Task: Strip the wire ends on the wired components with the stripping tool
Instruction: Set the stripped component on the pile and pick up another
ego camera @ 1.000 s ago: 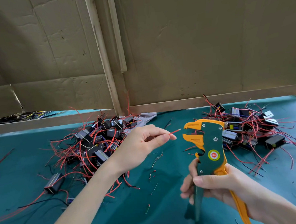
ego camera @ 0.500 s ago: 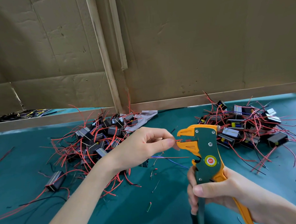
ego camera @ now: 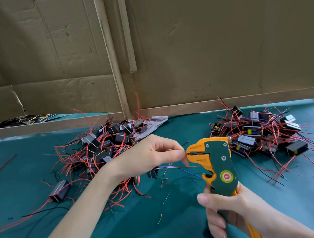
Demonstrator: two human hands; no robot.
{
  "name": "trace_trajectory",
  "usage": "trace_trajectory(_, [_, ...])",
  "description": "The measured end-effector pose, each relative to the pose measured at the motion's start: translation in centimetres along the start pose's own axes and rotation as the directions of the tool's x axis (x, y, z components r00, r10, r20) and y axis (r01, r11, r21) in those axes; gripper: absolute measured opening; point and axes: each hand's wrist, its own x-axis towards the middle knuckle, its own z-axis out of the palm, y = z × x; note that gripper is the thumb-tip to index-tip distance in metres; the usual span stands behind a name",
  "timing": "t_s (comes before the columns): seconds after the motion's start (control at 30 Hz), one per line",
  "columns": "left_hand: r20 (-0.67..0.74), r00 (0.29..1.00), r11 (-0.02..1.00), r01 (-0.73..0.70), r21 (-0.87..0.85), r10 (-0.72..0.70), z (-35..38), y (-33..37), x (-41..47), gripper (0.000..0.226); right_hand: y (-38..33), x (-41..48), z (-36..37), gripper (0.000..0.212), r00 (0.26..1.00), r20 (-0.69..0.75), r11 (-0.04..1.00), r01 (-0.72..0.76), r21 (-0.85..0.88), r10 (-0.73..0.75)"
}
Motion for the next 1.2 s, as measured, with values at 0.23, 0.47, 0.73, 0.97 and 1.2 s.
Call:
trace_trajectory(0.23, [-0.170,0.983,0.971,0.112,0.211,-0.076,0.8,-1.6,1.0,0.020,0.6,0.8,0.3,0.036,0.996,-0.071,0.965,-0.039,0.260,0.059])
trace_trajectory(0.47, [-0.597,0.777,0.960,-0.036,0.278,0.202,0.4,2.7,5.2,0.016,0.7,2.0,-1.4,0.033,0.990,-0.099,0.833,-0.027,0.553,0.098])
trace_trajectory(0.73, [-0.649,0.717,0.944,-0.329,0.004,0.253,7.5,8.6,16.8,0.075,0.8,2.1,-2.1,0.078,0.975,-0.131,0.804,-0.070,0.591,0.182])
trace_trajectory(0.97, [-0.282,0.959,0.992,0.019,0.126,0.017,7.6,3.8,15.9,0.059,1.0,2.4,-2.4,0.058,0.980,-0.094,0.794,-0.086,0.602,0.178])
trace_trajectory(1.2, [-0.617,0.777,0.561,0.570,0.601,-0.129,-3.2,-5.1,9.1,0.035,1.3,2.5,-2.6,0.039,0.983,-0.078,0.818,-0.091,0.568,0.164])
